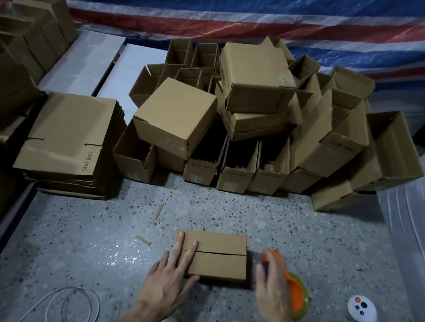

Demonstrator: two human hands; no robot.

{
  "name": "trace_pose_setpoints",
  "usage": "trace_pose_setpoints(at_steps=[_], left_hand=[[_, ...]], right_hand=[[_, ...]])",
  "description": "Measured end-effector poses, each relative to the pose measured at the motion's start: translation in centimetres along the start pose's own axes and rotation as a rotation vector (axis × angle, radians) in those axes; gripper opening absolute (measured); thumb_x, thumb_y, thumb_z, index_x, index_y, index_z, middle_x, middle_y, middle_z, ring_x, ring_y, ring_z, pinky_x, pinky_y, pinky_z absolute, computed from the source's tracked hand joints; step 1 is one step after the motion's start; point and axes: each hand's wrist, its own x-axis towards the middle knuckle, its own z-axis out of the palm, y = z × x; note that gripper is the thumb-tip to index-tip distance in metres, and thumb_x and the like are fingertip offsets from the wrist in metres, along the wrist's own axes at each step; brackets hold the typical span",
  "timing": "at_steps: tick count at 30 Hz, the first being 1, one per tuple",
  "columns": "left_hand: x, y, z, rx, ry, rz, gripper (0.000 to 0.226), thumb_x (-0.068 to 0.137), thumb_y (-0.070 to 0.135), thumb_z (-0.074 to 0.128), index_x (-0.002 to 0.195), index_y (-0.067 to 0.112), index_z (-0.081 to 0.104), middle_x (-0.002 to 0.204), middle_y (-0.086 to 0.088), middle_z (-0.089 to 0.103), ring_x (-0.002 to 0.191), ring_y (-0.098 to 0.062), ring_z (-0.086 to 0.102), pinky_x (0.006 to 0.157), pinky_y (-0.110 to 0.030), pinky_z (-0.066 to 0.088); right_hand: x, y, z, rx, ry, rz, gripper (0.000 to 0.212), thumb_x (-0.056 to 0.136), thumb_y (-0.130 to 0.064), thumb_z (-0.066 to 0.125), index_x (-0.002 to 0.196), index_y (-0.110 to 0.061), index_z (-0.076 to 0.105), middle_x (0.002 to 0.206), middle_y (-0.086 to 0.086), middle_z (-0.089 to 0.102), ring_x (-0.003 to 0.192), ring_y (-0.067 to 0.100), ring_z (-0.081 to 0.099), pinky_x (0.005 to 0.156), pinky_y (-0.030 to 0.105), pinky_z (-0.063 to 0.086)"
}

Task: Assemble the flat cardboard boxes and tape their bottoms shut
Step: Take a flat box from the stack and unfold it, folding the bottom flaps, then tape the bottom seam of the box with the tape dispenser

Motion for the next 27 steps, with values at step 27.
trace_pose_setpoints(at_steps=[27], left_hand=[[0.2,0.0,0.3,-0.02,-0.049,-0.06,0.076,0.099,0.066,0.025,0.145,0.05,-0.034,0.152,0.014,-0.047,0.107,-0.023,0.056,0.085,-0.041,0.055]], right_hand=[[4.8,1.5,-6.2,0.202,-0.081,0.142,0.021,0.098,-0.031,0.061,0.083,-0.016,0.066,0.072,0.004,0.07,0.07,0.022,0.067,0.066,0.034,0.05]])
